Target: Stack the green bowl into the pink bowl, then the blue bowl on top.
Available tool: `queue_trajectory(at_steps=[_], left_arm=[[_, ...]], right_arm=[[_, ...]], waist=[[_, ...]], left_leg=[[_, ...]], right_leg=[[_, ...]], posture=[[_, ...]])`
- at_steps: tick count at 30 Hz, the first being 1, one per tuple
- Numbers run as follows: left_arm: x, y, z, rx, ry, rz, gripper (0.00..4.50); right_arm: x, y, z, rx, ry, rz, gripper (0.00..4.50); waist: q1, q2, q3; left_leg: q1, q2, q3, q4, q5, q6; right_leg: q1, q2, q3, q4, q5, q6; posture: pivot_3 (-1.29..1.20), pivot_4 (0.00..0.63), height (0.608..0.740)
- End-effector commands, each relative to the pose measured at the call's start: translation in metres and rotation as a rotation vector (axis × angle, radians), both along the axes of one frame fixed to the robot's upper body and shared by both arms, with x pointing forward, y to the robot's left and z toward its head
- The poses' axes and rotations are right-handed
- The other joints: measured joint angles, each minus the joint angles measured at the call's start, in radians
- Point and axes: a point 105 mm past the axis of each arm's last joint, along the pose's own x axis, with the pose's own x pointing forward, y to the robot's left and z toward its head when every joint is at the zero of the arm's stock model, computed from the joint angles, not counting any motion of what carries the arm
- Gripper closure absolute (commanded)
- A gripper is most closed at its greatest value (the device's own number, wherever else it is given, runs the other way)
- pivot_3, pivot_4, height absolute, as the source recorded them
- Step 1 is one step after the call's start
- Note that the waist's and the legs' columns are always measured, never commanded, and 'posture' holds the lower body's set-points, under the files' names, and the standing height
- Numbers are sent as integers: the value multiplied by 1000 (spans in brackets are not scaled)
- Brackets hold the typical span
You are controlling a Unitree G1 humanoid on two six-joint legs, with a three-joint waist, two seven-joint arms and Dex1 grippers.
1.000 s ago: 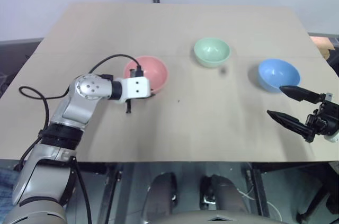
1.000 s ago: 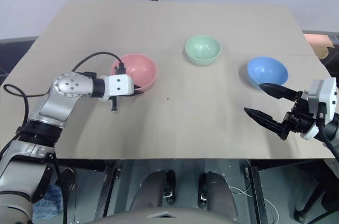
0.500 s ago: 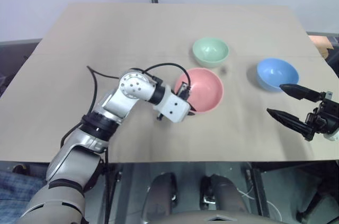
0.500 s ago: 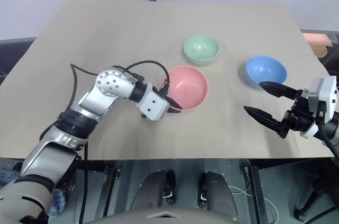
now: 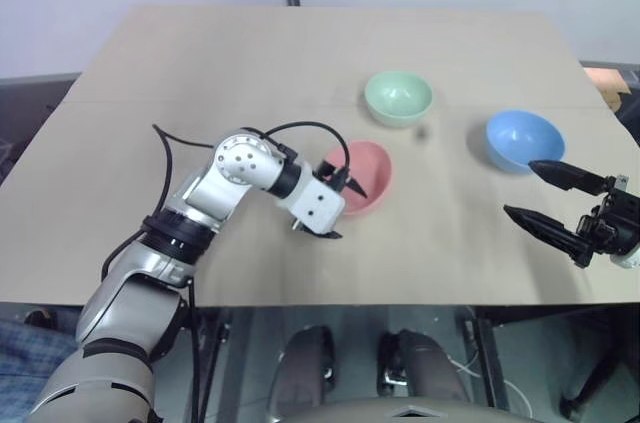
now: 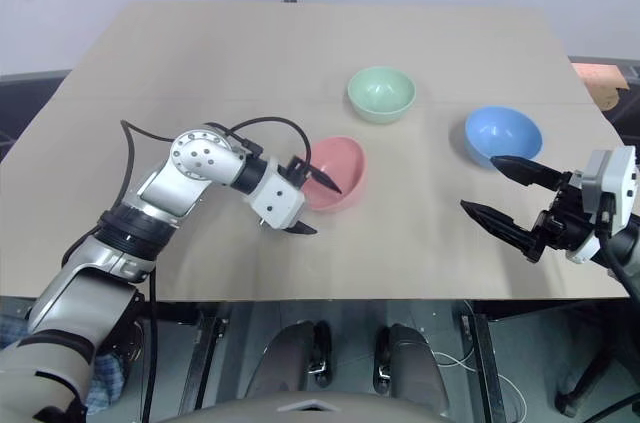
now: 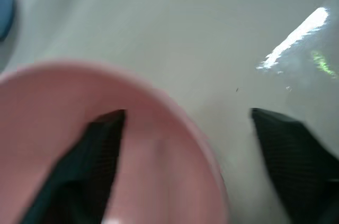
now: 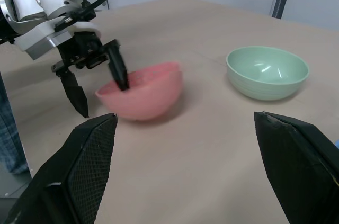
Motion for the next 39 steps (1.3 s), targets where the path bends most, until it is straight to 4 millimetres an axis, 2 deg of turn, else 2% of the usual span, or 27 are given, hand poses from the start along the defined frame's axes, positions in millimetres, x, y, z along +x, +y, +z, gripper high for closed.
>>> queue_trajectory(at_steps=[1, 6, 12, 18, 20, 22, 26, 30, 33, 39], left_arm=[[10, 3, 34, -183, 16, 101, 63], [12, 27, 63, -413, 180, 255, 63], [7, 80, 80, -628, 280, 497, 63], [1, 126, 88, -793, 275, 739, 63], [-7, 141, 86, -817, 250, 817, 63], [-14, 148, 86, -841, 250, 855, 63], [-32, 155, 87, -888, 270, 892, 63], [-39, 159, 89, -894, 284, 895, 63], [-42, 156, 88, -871, 303, 878, 63], [-41, 144, 82, -841, 333, 841, 63]], right_arm=[[-1, 2, 10, -7, -51, 14, 0], [-1, 4, 8, -5, -44, 23, 0], [7, 6, 6, -1, -19, 24, 0], [36, 4, -6, -85, 59, -60, 0], [55, 9, -8, -124, 46, -83, 0], [68, 17, -6, -146, 18, -75, 0], [108, 51, -9, -254, -1, -55, 0], [132, 76, -9, -384, -57, -2, 0], [156, 93, -7, -437, -50, -10, 0], [189, 129, 5, -551, -160, 14, 0]], waist=[[0, 0, 0], [-3, 0, 0], [-7, 0, 0], [-2, 0, 0], [-4, 0, 0], [-8, 0, 0], [-24, 0, 0], [-22, 0, 0], [-27, 0, 0], [-30, 0, 0]], left_leg=[[0, 0, 0, 0, 0, 0], [0, 0, 0, 0, 0, 0], [1, 1, 0, 0, 0, -1], [1, 1, 0, 1, 0, -1], [1, 1, 0, 0, 0, -1], [1, 1, 0, 0, 0, -1], [1, 1, 1, 0, 0, -1], [1, 1, 1, 0, 1, -1], [0, 0, 1, -1, 1, -1], [0, 1, 2, -2, 1, -2]], right_leg=[[0, 0, 0, 0, 0, 0], [0, 0, 0, 0, 0, 0], [0, 0, 1, 0, 0, 0], [0, -1, 1, 1, 0, 0], [0, -1, 0, 1, 0, 0], [0, -1, 1, 1, 0, 0], [-1, -1, 1, 1, 0, 0], [-1, -2, 0, 2, 0, 0], [-1, -3, 0, 1, 0, 0], [-2, -2, 0, 1, 2, -4]], posture=[[0, 150, 740], [0, 150, 740], [0, 150, 740], [0, 150, 740], [0, 150, 740], [0, 150, 740], [0, 150, 740], [0, 150, 740], [0, 150, 740], [0, 150, 740]])
